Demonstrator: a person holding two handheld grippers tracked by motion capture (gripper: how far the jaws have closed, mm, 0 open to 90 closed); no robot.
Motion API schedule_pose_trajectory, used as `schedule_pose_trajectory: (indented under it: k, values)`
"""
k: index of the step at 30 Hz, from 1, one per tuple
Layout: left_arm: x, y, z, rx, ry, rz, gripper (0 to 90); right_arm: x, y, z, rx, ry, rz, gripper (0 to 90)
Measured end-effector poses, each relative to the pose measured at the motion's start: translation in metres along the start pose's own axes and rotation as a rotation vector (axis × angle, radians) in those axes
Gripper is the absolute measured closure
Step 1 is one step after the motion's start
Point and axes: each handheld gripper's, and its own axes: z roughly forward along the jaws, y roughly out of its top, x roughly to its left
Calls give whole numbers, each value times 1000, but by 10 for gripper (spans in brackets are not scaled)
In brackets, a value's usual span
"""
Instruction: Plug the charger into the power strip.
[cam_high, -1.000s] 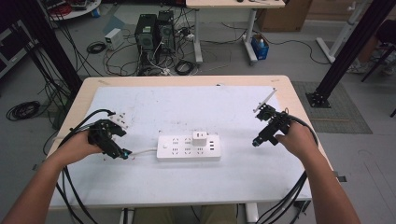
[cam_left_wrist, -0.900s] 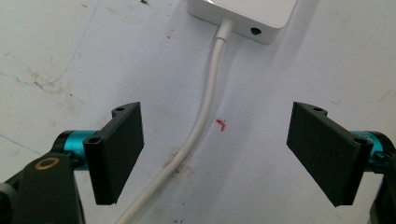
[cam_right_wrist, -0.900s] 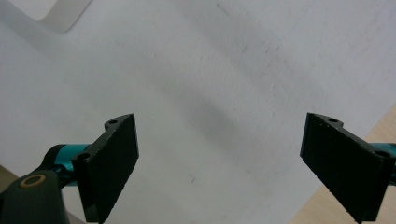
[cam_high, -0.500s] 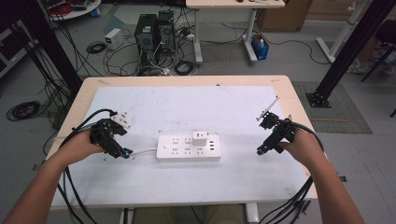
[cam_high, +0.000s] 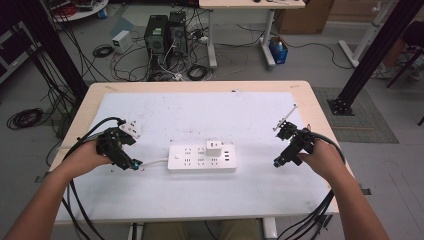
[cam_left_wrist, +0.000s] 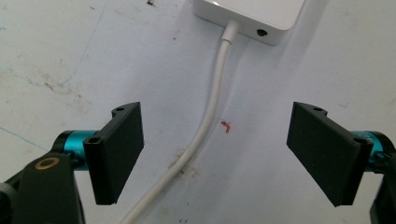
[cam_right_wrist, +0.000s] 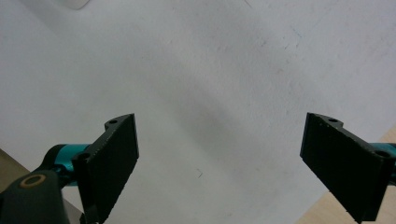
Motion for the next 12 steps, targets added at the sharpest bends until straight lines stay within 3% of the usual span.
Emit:
schedule_pose_trajectory:
  k: [5, 12]
  values:
    - [2, -1, 2, -3, 17, -14, 190, 1, 1, 3, -2, -2, 4, 110]
    - [8, -6, 4, -12, 69, -74, 190, -2, 0, 8, -23, 8, 16, 110]
